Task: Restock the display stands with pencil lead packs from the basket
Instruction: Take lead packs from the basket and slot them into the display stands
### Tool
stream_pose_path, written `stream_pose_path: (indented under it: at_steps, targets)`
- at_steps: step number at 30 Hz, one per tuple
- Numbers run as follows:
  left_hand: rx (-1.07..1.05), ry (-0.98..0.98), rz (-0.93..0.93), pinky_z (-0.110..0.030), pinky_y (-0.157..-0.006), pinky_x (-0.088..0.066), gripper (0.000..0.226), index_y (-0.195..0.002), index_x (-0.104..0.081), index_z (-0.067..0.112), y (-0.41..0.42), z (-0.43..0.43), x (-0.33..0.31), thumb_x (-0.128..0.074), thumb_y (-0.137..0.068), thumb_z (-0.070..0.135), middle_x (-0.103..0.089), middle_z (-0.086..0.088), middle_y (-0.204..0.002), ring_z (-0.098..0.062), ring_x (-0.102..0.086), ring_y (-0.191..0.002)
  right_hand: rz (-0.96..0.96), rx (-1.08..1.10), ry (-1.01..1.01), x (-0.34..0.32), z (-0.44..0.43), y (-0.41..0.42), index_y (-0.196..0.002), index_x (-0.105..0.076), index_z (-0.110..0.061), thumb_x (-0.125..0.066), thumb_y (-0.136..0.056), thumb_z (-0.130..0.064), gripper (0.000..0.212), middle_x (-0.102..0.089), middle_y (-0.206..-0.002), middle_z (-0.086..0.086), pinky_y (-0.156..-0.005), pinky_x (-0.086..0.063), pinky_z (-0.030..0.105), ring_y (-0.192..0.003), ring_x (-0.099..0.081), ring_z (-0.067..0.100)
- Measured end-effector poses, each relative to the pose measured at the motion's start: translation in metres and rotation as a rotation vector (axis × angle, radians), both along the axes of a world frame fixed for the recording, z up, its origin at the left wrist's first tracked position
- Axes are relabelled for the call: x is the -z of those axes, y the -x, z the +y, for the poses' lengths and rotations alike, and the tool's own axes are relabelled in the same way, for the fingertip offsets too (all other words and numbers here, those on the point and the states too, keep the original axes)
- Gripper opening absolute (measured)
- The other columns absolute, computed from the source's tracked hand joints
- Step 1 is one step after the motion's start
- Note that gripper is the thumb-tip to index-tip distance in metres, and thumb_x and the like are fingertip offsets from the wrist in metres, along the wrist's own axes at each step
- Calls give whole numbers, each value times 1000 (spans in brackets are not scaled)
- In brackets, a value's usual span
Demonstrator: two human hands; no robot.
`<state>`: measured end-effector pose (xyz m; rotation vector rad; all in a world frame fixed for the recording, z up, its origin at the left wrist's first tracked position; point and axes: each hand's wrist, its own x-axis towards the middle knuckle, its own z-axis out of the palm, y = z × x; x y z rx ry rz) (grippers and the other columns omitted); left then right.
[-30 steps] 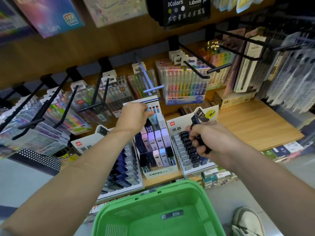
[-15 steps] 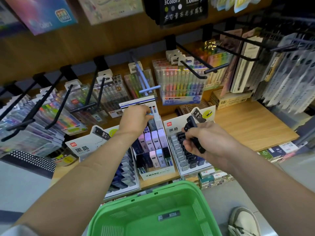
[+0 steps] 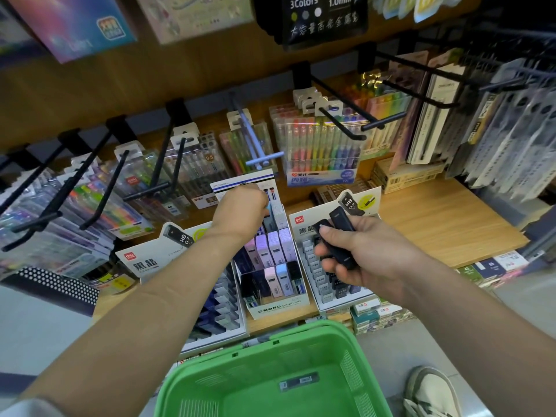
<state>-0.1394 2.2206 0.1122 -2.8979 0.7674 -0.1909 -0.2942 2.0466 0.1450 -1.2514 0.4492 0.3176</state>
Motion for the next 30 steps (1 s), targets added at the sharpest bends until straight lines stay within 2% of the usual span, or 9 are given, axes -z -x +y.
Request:
stream_pose_path:
  at_steps: [6, 9, 11, 13, 15, 18, 23, 26, 30]
  targets:
    - [-133, 212, 51, -38, -82, -52, 19, -95, -73, 11, 9, -4, -6, -57, -93, 21, -71, -8, -95, -28, -63, -90, -14, -23, -56, 0, 0, -2, -94, -64, -5, -57, -95, 1, 10, -60, -74, 8, -44, -44, 18, -52, -55, 10]
    - [-235, 548, 84, -31, -79, -53, 16, -87, -76, 17, 29, -6, -22, -60, -90, 17, -74, 1, -90, -17, -65, -82, -25, -50, -55, -1, 0, -2, -89, -66, -3, -58, -91, 8, 13, -61, -72, 8, -48, -48, 17, -58, -58, 11]
    - [-216, 969, 348, -26, -68, -53, 10, -85, -76, 22, 52, -10, -34, -66, -89, 21, -74, 7, -84, -7, -62, -70, -37, -70, -68, -3, 2, -1, -89, -67, -2, -59, -90, 9, 14, -63, -72, 9, -49, -48, 17, -60, -60, 11]
    - [-91, 1192, 657, -21, -58, -51, 9, -92, -75, 26, 75, -14, -44, -67, -89, 22, -74, 5, -84, -3, -62, -67, -47, -106, -103, -4, 3, 0, -90, -68, -1, -60, -89, 9, 13, -65, -73, 10, -51, -50, 17, -62, -63, 12]
    - [-11, 1189, 776, -17, -60, -52, 15, -95, -74, 26, 88, -15, -48, -71, -85, 16, -72, 1, -85, -4, -65, -71, -52, -143, -132, -4, 5, 2, -94, -70, 1, -60, -89, 8, 13, -67, -72, 10, -53, -52, 18, -63, -66, 12]
    - [-67, 1293, 785, -18, -61, -53, 20, -89, -74, 19, 97, -13, -47, -75, -78, 3, -68, -3, -77, -8, -66, -67, -58, -139, -179, -7, 5, 3, -103, -69, 4, -63, -89, 2, 15, -70, -74, 11, -55, -54, 18, -65, -68, 14]
    - [-182, 1380, 682, -21, -57, -54, 11, -78, -77, 23, 106, 8, -41, -81, -69, 22, -67, -1, -72, -13, -65, -65, -75, -26, -209, -10, 4, 1, -99, -67, -1, -64, -85, 4, 15, -73, -78, 12, -56, -55, 17, -65, -70, 16]
    - [-169, 1315, 797, -24, -57, -54, 29, -90, -75, 29, 116, 16, -40, -81, -62, 26, -66, -5, -72, -19, -65, -64, -83, 47, -191, -9, 10, -1, -90, -68, -2, -67, -85, 3, 7, -70, -73, 9, -51, -52, 14, -56, -64, 11]
    - [-118, 1243, 908, -28, -59, -56, 59, -115, -63, 45, 128, 21, -41, -78, -75, 5, -61, 0, -72, -18, -64, -65, -70, 46, -218, -6, 21, -3, -100, -67, -1, -68, -83, 5, 18, -69, -74, 8, -50, -50, 14, -56, -64, 9]
